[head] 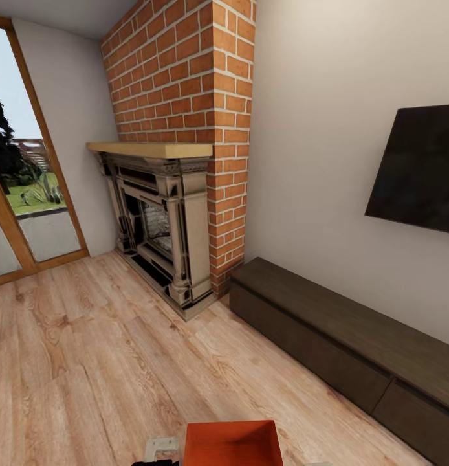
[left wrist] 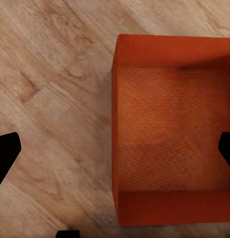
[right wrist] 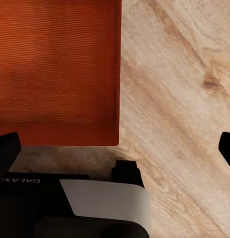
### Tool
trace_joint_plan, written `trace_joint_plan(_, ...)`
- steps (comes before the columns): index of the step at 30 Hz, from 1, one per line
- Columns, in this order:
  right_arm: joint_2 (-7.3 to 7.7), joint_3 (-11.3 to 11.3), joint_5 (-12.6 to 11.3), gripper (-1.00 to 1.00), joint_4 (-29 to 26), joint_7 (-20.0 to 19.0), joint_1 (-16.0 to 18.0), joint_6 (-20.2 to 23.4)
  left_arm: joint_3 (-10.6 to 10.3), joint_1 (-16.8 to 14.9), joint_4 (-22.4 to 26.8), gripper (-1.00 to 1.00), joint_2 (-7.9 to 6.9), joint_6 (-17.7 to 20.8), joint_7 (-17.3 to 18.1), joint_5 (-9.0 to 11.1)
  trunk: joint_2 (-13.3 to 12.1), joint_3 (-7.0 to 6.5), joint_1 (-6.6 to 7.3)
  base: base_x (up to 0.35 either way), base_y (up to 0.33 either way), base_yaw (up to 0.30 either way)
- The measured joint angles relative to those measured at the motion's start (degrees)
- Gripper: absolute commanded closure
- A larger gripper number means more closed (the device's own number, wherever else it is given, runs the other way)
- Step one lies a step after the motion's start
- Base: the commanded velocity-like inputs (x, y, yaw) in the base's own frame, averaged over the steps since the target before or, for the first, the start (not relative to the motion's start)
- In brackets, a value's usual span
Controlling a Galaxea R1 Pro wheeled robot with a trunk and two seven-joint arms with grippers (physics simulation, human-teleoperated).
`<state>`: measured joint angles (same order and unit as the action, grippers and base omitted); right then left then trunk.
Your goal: Move the two storage containers from the living room to the garage. In the garage, place one container on the floor and stack the other container on top of it (either order is fine).
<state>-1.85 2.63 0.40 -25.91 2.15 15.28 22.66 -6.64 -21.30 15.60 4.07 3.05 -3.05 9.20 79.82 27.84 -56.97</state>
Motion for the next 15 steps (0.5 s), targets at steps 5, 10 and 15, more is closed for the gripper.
trace_joint_plan(5, -0.02, 0.0, 0.0, -1.00, 0.0, 0.0, 0.0, 0.0, 0.0, 0.0, 0.0, -1.00, 0.00, 0.0, 0.0, 0.0, 2.0, 0.90, -1.10, 0.000, 0.000, 0.000)
trace_joint_plan(10, -0.02, 0.0, 0.0, -1.00, 0.0, 0.0, 0.0, 0.0, 0.0, 0.0, 0.0, -1.00, 0.01, 0.0, 0.0, 0.0, 4.0, 1.80, -2.20, 0.000, 0.000, 0.000)
trace_joint_plan(15, 0.04, 0.0, 0.0, -1.00, 0.0, 0.0, 0.0, 0.0, 0.0, 0.0, 0.0, -1.00, 0.01, 0.0, 0.0, 0.1, 6.0, 2.69, -3.30, 0.000, 0.000, 0.000)
